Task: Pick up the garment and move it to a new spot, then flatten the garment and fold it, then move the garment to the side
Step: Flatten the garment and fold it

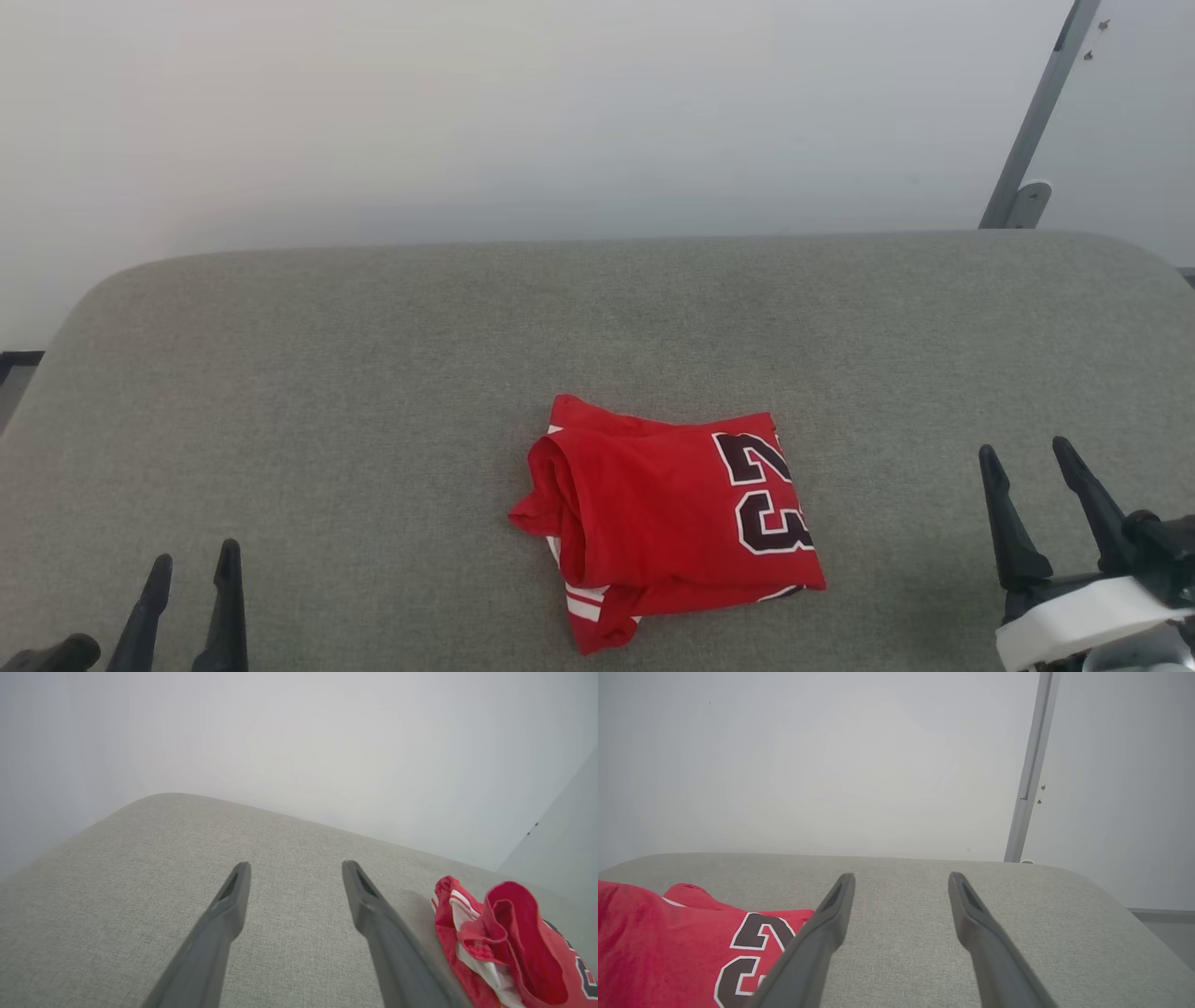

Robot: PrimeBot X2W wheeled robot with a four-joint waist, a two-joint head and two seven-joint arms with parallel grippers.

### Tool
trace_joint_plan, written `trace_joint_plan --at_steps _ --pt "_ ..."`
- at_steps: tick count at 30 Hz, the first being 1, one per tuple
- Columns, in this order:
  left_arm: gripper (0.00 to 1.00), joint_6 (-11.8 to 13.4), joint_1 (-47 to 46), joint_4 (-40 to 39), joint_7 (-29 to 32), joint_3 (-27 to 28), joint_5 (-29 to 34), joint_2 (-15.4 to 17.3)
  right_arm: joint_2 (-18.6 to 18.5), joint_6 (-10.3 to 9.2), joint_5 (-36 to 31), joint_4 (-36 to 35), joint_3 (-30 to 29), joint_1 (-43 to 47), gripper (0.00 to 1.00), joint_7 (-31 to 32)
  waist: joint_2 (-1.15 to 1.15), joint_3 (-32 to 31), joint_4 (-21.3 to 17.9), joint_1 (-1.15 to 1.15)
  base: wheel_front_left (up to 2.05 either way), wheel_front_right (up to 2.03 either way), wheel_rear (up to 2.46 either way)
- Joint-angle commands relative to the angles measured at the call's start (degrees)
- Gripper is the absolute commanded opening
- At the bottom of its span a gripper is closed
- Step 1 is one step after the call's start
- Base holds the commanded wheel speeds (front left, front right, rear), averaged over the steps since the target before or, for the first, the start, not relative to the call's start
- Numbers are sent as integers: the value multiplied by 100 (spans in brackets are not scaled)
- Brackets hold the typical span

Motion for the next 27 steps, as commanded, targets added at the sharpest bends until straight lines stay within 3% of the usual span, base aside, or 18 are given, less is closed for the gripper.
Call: trace_joint_plan --at_steps 1,27 --pt "100 -13 53 15 -26 -8 -22 -10 27 -6 -42 -49 -32 63 100 -25 0 -4 12 0 0 0 0" --pt "100 -13 23 36 -26 -108 -73 -57 178 -6 -130 -47 15 158 100 -26 0 0 94 0 0 0 0"
